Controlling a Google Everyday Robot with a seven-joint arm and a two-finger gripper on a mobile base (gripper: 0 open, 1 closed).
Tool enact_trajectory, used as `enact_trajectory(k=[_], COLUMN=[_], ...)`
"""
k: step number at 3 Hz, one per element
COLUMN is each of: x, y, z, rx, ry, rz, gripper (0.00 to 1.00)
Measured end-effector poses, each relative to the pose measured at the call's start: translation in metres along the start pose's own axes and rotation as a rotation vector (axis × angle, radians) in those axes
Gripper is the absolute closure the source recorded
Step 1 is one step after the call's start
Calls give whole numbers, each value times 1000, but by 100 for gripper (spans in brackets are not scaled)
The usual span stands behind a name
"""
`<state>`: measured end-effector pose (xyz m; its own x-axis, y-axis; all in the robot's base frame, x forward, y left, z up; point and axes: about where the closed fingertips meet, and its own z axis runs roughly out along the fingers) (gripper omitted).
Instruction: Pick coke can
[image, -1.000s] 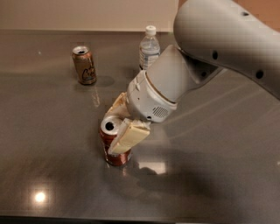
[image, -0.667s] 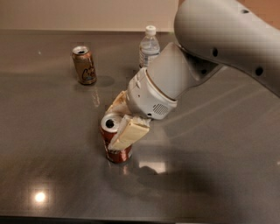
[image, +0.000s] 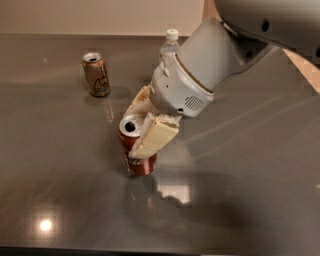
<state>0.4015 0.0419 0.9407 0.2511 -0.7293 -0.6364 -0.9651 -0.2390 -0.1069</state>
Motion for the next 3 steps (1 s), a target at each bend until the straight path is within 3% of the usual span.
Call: enact_trajectory(k=[1, 2, 3], x=[-9, -24, -24], y=[-1, -4, -4], z=[-29, -80, -80], rx=[-12, -7, -7], ry=[7, 14, 14], rz=[-4, -33, -33], gripper=[100, 100, 100])
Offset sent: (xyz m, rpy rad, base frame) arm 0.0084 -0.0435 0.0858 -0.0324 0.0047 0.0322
